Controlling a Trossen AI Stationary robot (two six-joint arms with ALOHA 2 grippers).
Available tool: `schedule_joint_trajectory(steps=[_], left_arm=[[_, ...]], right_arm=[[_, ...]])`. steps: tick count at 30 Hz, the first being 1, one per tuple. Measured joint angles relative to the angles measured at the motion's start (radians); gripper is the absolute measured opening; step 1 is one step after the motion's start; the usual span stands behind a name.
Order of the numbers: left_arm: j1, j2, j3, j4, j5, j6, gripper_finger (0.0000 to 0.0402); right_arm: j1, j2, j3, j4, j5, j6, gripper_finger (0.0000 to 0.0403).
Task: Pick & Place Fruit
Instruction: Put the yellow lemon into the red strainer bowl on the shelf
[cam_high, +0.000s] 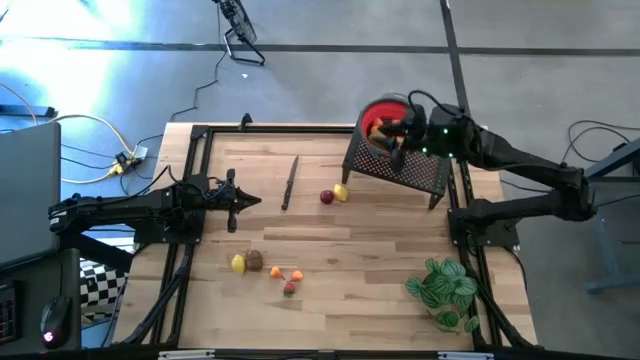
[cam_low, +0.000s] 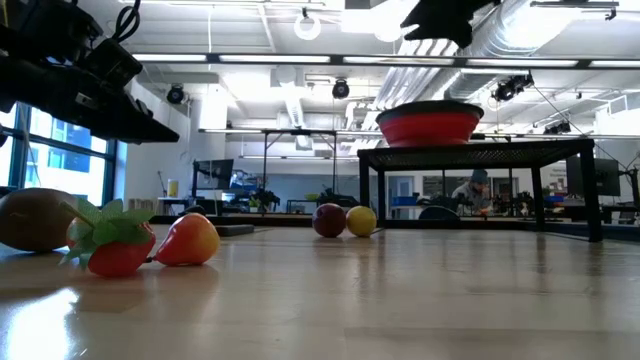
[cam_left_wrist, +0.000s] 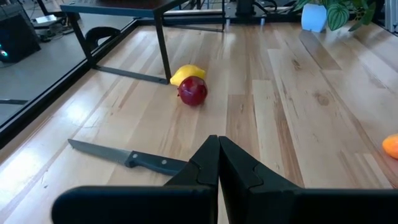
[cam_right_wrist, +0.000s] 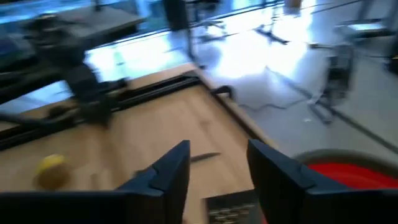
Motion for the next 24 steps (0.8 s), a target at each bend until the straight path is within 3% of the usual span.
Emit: schedule_joint_trajectory(steps=[8, 14, 24], left_arm=[[0.000, 0.000, 0.000, 0.000, 0.001, -0.005, 0.0000], [0.000, 0.000, 0.000, 0.034, 0.006, -0.130, 0.0000], [0.000, -0.150, 0.000, -0.005, 0.078, -0.057, 0.0000]], right_arm=[[0.129, 0.009, 0.000, -0.005, -0.030, 0.018, 0.0059], [0.223, 0.019, 0.000, -0.011, -0.029, 0.020, 0.0009], [0.327, 0.052, -0.001, -0.017, 0.081, 0.070, 0.0003]])
